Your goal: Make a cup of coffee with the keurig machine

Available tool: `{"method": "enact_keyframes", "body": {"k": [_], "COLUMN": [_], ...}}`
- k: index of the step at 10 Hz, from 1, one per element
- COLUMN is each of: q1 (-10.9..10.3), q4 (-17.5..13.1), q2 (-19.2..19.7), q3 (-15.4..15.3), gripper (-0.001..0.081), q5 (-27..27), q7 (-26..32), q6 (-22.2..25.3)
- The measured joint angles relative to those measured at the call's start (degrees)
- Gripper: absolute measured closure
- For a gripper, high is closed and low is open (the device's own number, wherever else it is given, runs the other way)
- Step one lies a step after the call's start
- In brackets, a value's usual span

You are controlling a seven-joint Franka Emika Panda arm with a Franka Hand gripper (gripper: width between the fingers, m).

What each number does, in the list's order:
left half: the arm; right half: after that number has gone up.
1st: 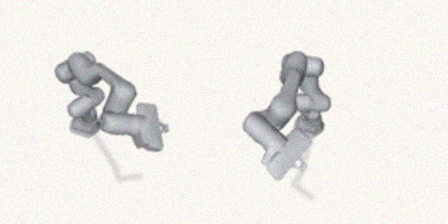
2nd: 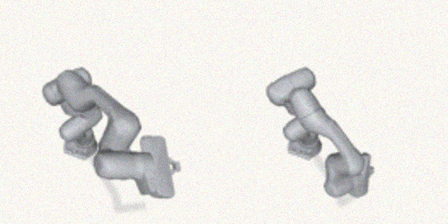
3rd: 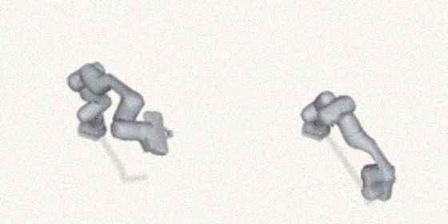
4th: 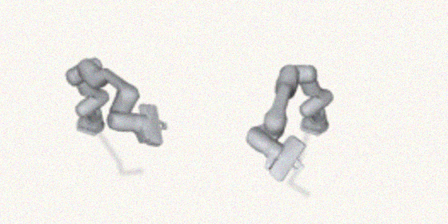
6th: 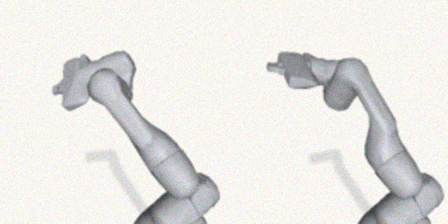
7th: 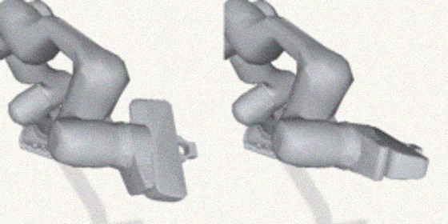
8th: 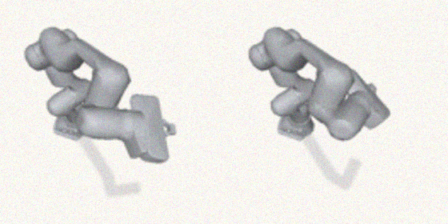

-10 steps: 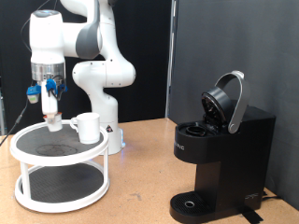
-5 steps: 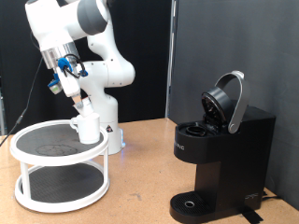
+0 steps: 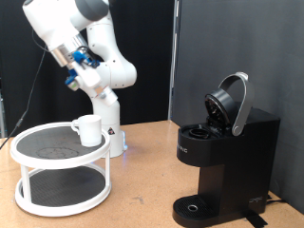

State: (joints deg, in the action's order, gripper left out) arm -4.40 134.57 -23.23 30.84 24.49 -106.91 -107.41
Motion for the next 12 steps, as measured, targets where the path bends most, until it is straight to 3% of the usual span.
{"method": "enact_keyframes", "body": {"k": [3,5,8,12], "q1": [-1.30,-1.98,-4.59,-6.93], "q4": [-1.52,-2.50,-9.30,-14.63], "q2": [1.03,1.36,5.89,11.26], "q3": [-1.18,-0.47,-0.11,-3.20], "gripper": [0.0424,0.0424,0.0424,0.0424], "q5": [1.55,6.71,11.22,13.48], "q7": [-1.98,0.69,1.55,0.35], "q6": [0.18,1.57,9.41,7.62]}}
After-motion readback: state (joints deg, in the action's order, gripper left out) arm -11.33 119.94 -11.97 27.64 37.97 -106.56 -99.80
